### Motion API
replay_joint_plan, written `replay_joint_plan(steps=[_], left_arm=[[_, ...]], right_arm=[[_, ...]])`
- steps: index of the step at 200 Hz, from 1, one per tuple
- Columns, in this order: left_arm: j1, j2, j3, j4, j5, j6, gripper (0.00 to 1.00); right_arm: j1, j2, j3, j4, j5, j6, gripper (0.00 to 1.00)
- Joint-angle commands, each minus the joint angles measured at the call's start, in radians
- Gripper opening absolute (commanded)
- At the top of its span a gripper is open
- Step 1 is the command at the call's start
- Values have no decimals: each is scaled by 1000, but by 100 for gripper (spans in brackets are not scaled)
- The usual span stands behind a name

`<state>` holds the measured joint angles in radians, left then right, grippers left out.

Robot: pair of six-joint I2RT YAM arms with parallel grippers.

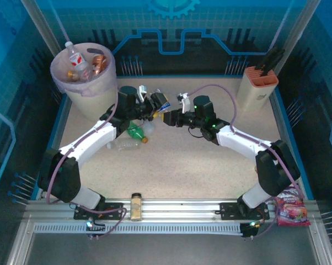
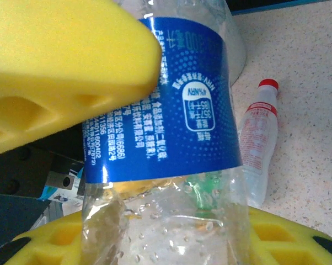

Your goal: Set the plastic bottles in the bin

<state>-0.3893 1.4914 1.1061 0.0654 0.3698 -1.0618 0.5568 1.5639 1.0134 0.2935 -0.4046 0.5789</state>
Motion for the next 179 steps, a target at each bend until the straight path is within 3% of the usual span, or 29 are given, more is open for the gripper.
replay_joint_plan(steps=[1, 52, 107, 140, 179], left_arm=[[-5, 9, 55, 5, -20, 19, 65], [66, 13, 201, -139, -4, 134, 60], [329, 15, 559, -455, -68, 385, 60], [501, 44, 723, -553, -180, 463, 60], [680, 75, 800, -572, -391, 516, 58]], right_arm=[[3, 12, 22, 46, -39, 6, 50], [-36, -54, 37, -56, -80, -25, 100], [-135, -188, 0, -274, -97, -148, 100], [-144, -199, -52, -342, -104, -181, 100], [-141, -201, -90, -388, -111, -202, 100]])
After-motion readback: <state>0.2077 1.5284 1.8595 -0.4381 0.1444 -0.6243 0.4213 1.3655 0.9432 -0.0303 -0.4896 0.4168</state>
